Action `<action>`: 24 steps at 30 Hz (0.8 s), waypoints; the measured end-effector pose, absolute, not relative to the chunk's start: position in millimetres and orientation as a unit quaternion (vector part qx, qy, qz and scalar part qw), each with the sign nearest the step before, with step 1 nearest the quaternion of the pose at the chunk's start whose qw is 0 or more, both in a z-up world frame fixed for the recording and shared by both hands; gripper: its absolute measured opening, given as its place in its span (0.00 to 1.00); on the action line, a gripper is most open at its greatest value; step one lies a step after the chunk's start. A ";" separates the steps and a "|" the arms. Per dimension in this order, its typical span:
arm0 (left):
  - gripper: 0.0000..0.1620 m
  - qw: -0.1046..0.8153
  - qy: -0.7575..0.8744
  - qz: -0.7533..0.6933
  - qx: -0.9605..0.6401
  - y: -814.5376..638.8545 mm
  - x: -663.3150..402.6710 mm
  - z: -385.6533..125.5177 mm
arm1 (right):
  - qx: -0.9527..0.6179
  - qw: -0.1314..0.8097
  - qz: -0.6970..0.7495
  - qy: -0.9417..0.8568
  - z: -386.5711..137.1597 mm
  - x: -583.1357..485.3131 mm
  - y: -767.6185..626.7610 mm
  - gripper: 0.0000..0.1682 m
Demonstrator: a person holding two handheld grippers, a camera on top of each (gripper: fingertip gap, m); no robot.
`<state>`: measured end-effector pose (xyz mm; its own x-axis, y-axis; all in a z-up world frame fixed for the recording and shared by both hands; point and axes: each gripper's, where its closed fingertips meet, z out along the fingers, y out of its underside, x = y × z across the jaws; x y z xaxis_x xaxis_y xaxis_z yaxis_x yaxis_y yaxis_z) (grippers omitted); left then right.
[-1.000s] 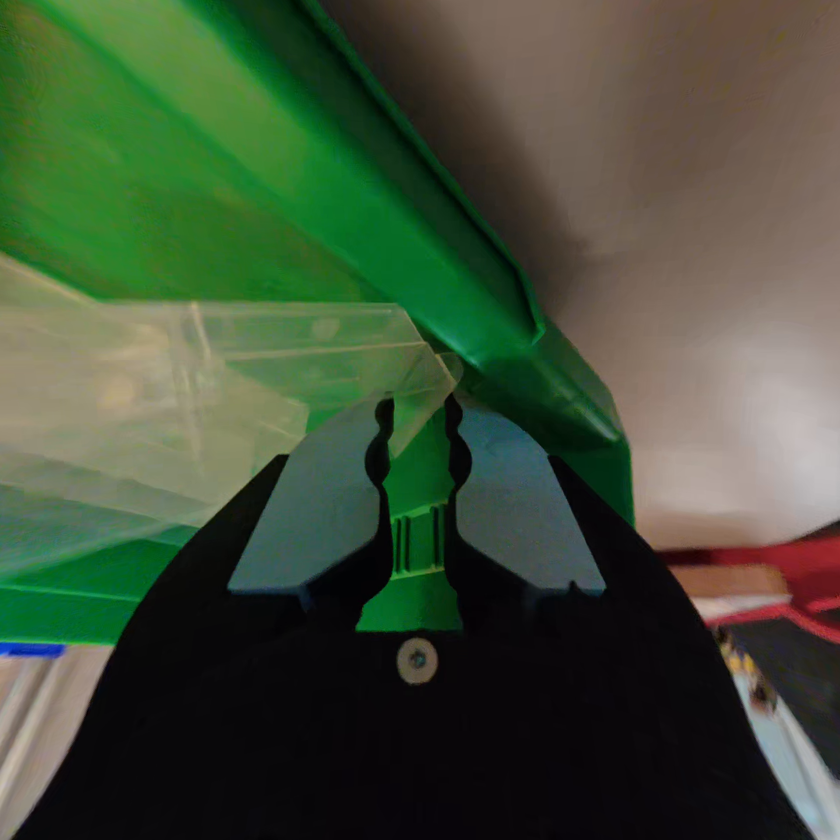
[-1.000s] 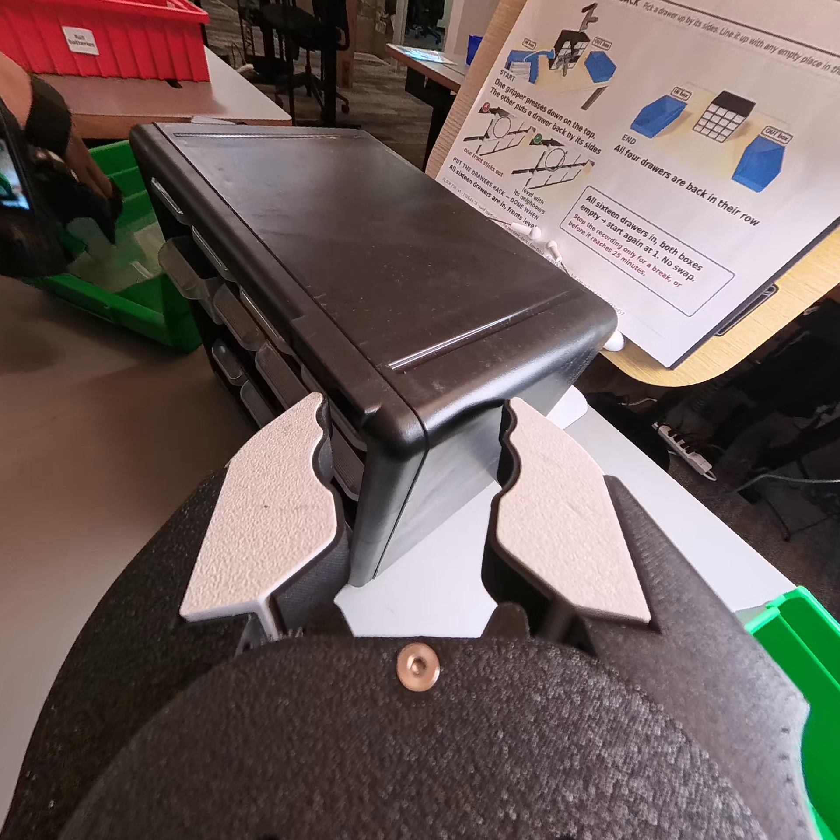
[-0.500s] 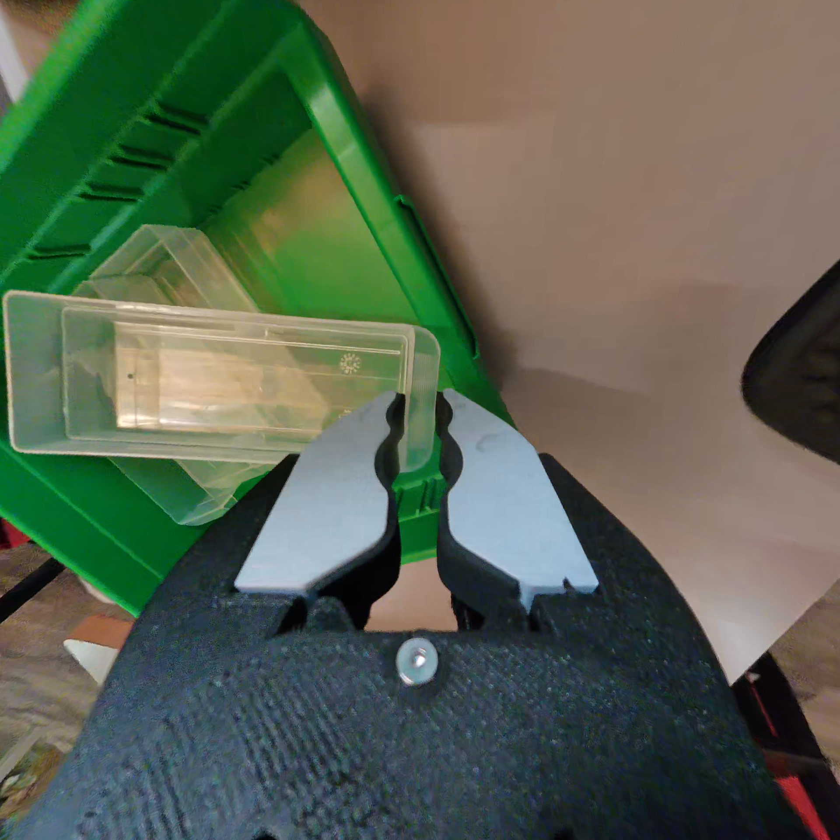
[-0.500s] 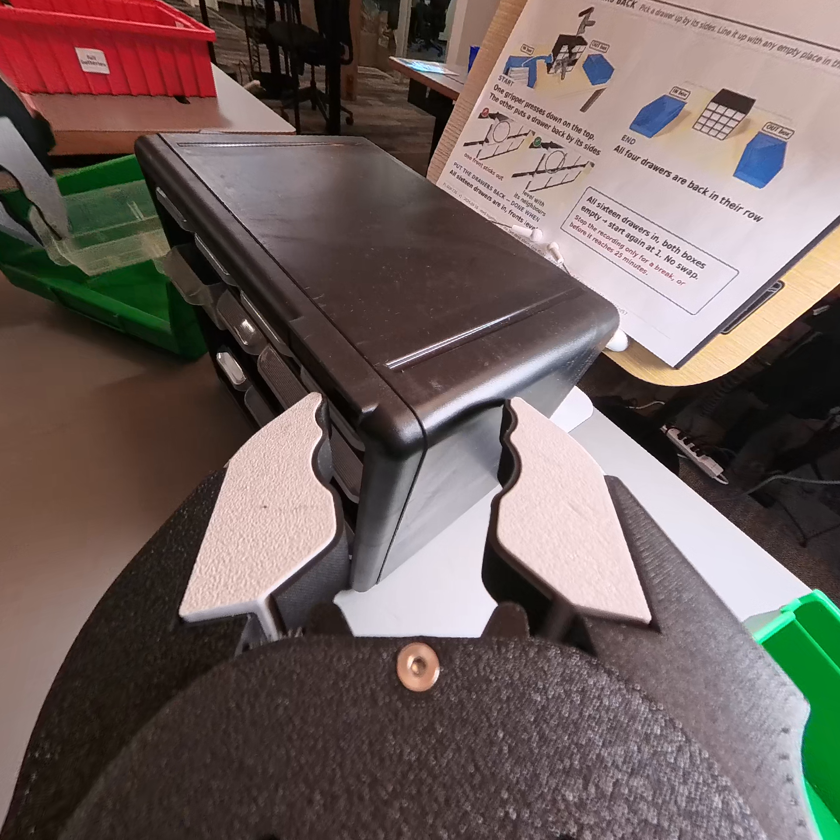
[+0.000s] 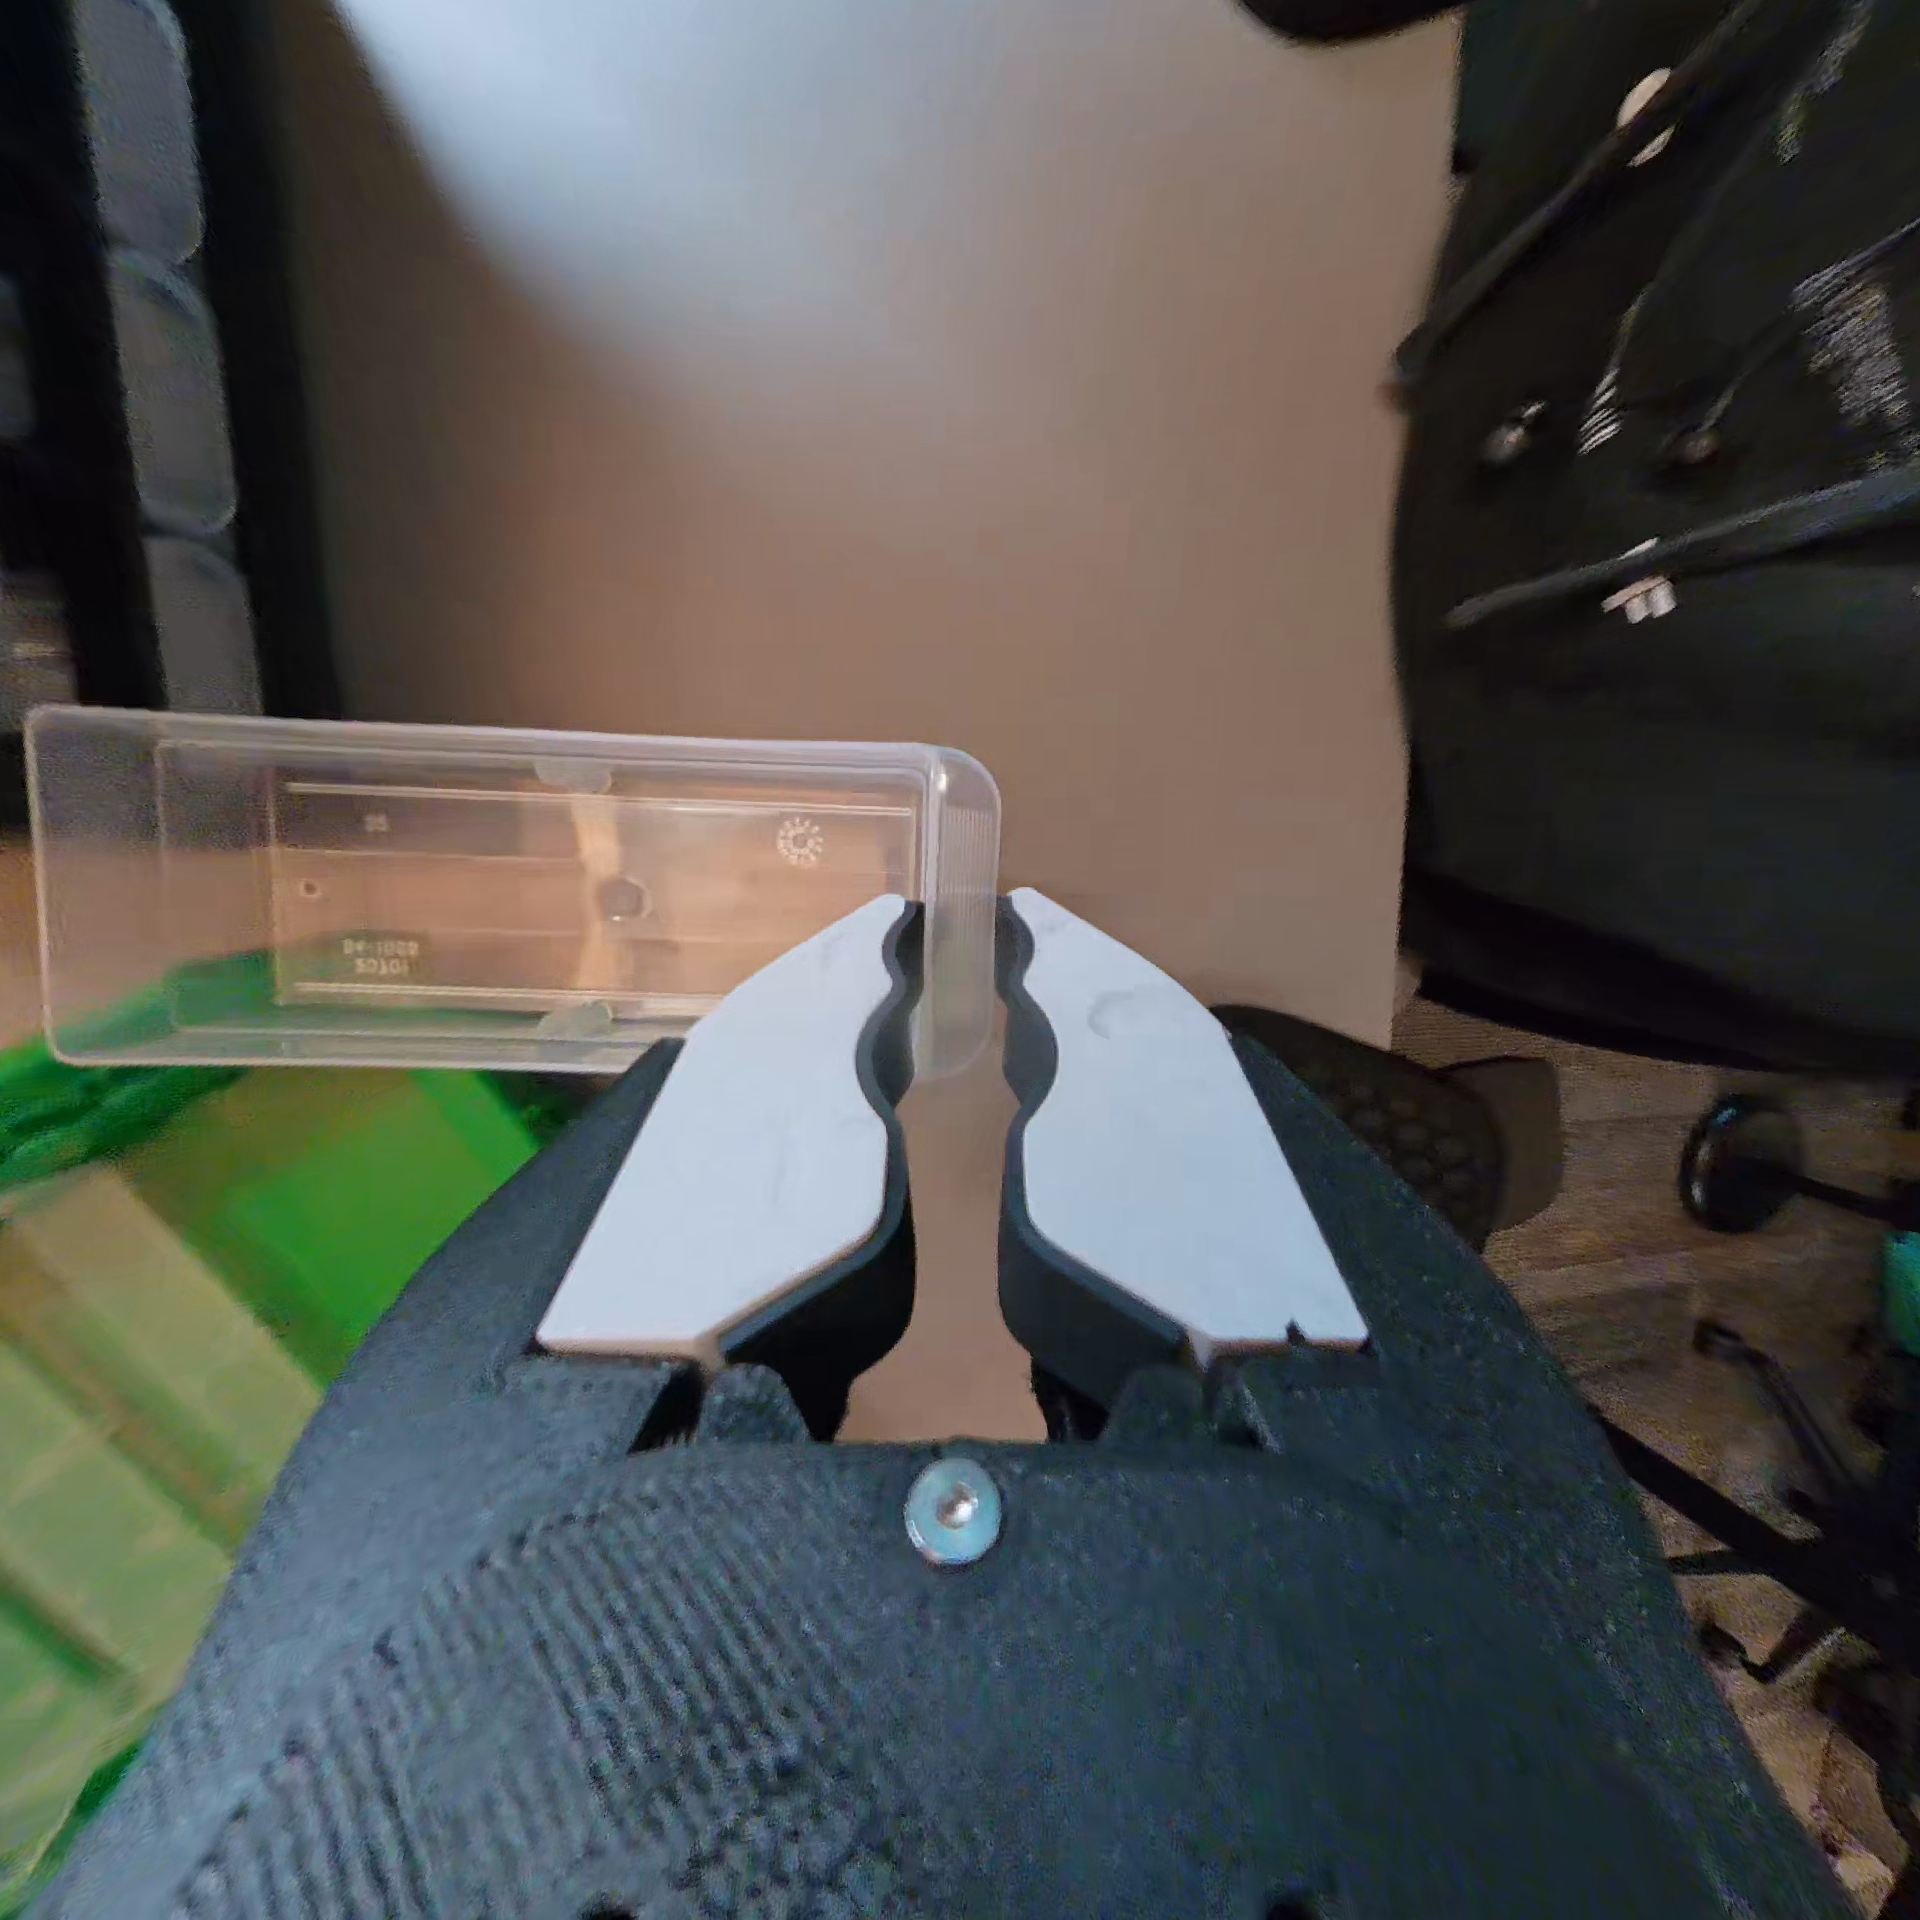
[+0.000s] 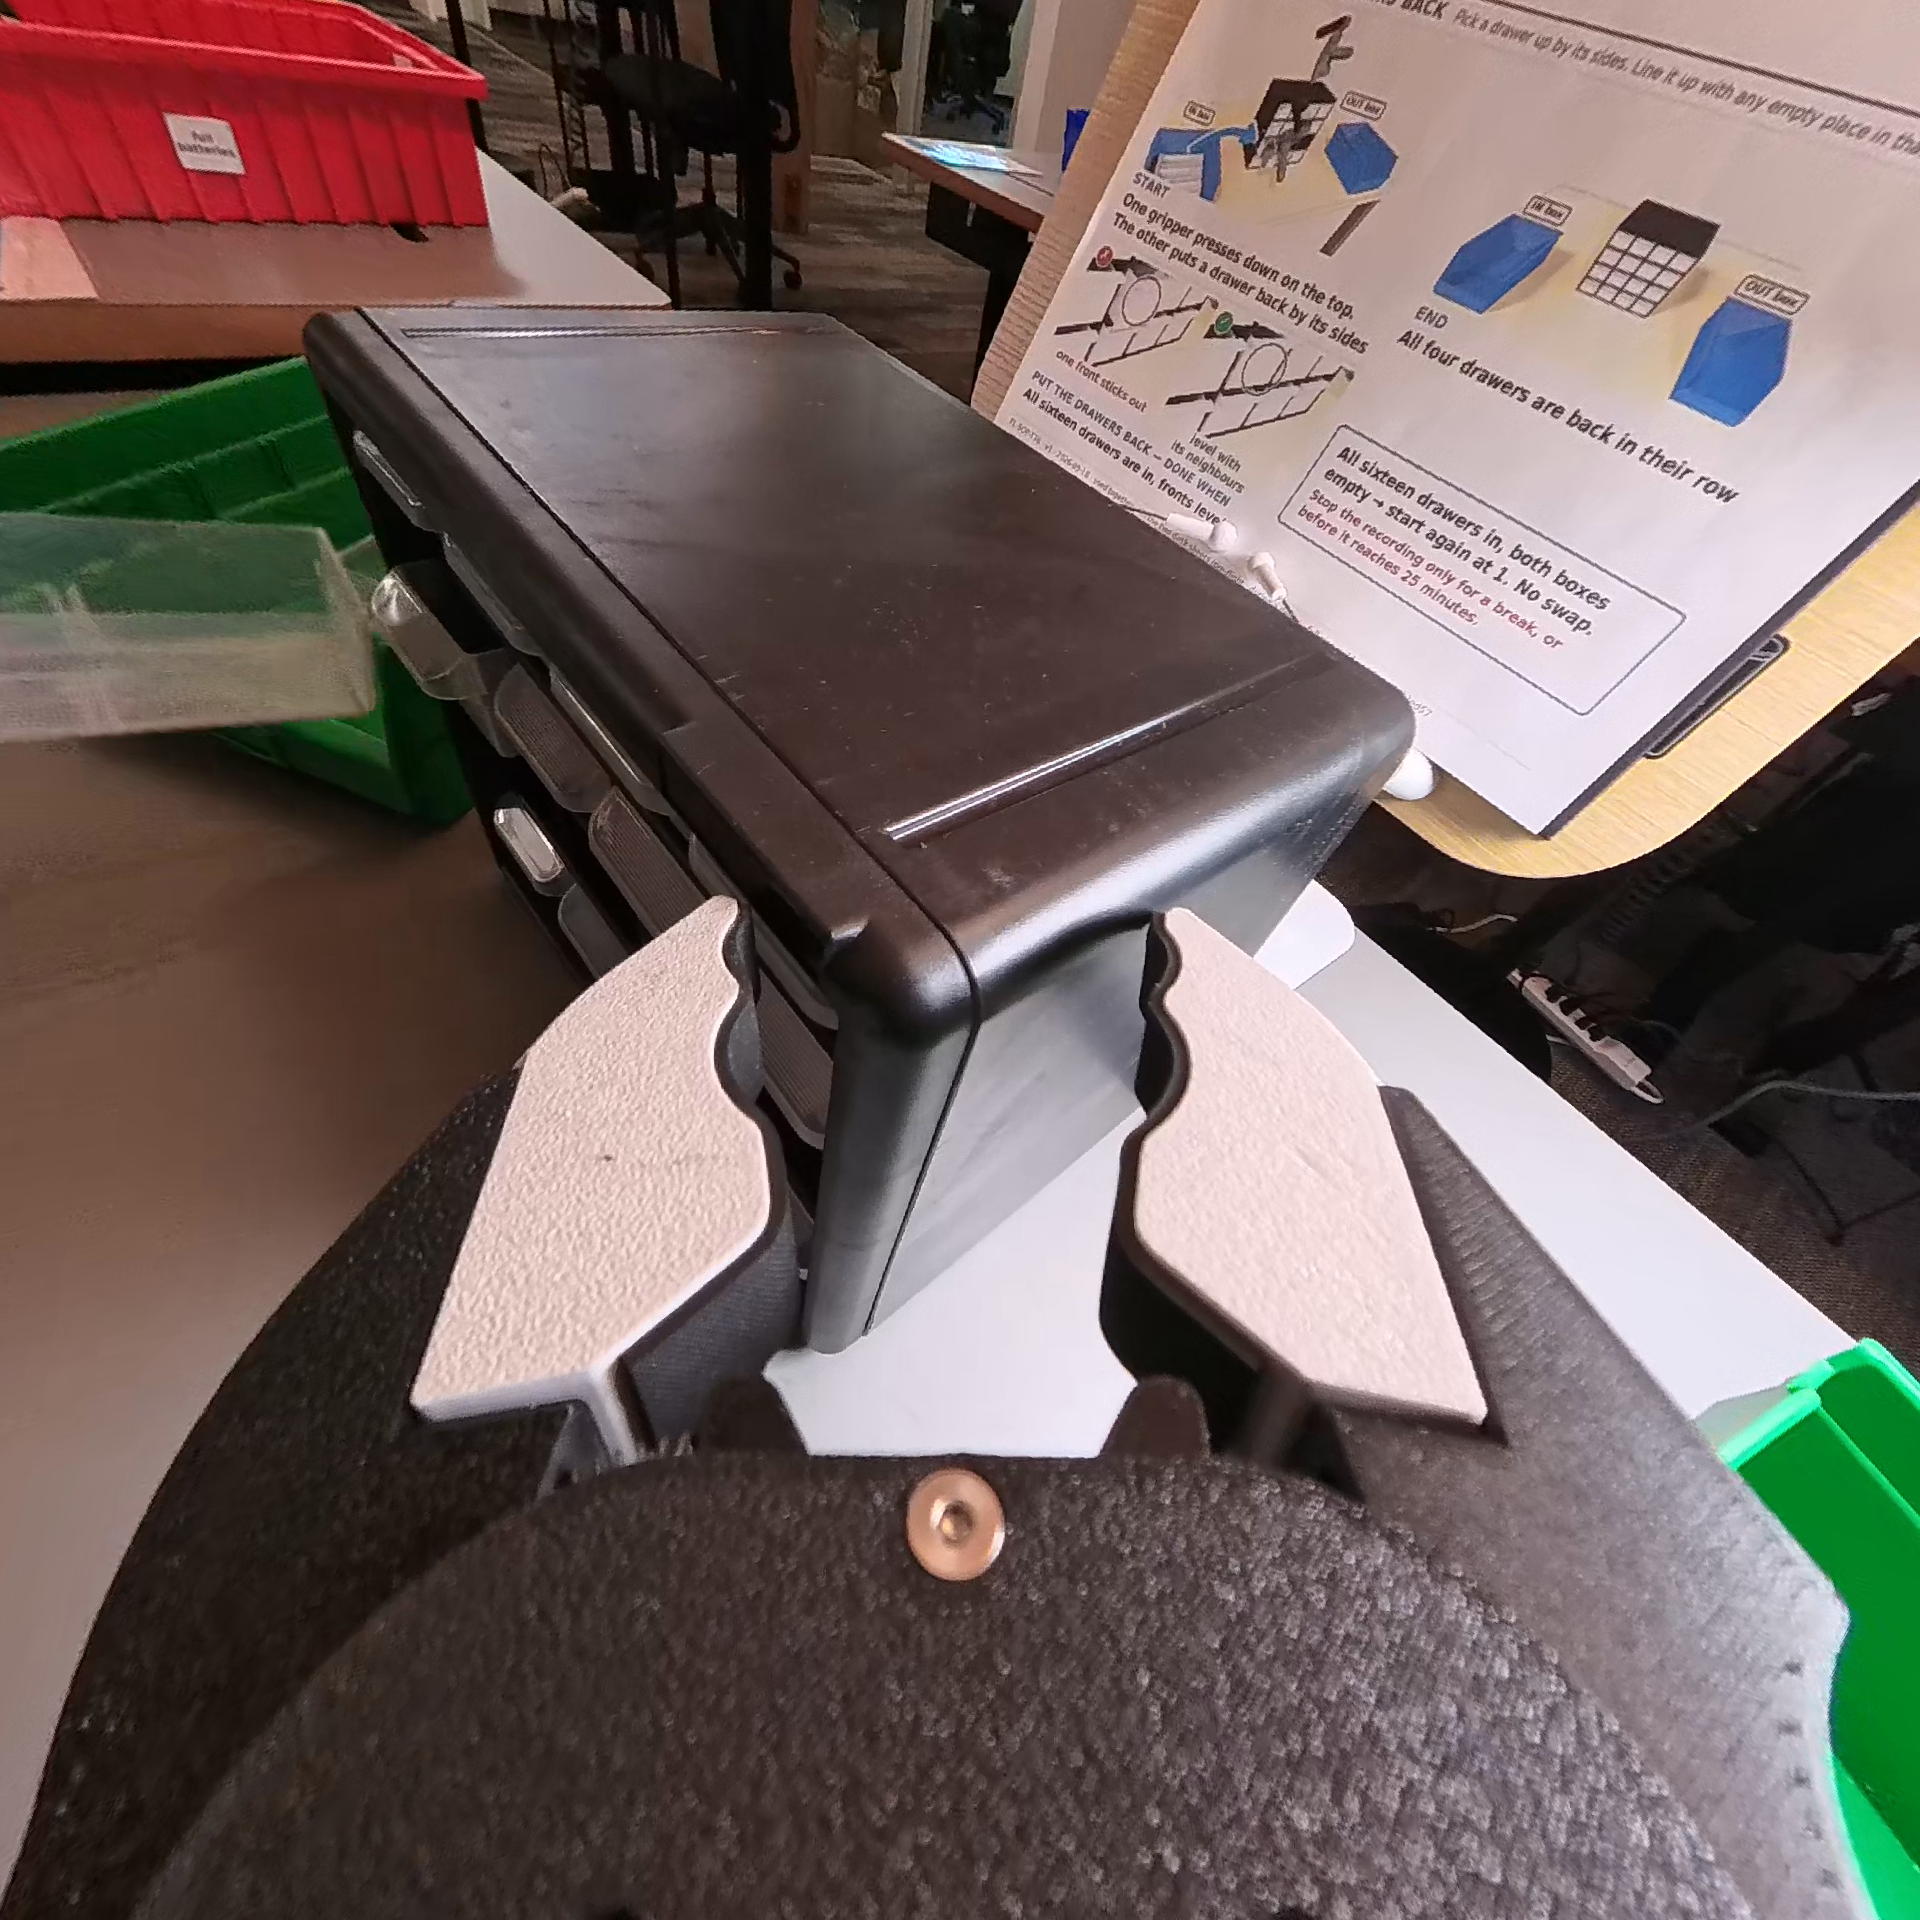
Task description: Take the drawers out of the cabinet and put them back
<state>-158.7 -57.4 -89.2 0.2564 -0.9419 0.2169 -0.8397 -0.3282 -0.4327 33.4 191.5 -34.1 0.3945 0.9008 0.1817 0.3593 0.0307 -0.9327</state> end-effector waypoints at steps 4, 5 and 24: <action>0.08 0.109 0.569 -0.267 -0.770 -59.9 -130.7 -85.7 | -0.647 0.528 0.258 -0.486 -34.0 33.4 191.6 0.42; 0.08 0.108 0.570 -0.272 -0.768 -59.1 -125.4 -86.0 | -0.646 0.528 0.258 -0.486 -33.8 33.4 191.6 0.42; 0.08 0.115 0.576 -0.253 -0.769 -38.0 -95.9 -102.2 | -0.629 0.529 0.342 -0.457 -7.1 33.7 206.0 0.04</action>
<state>-95.9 -38.0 -102.2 0.2088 -0.9436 0.2570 -0.8270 -0.3107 -0.4686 33.7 206.0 -7.1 0.3488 0.9357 0.0531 0.2128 -0.0239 -0.9768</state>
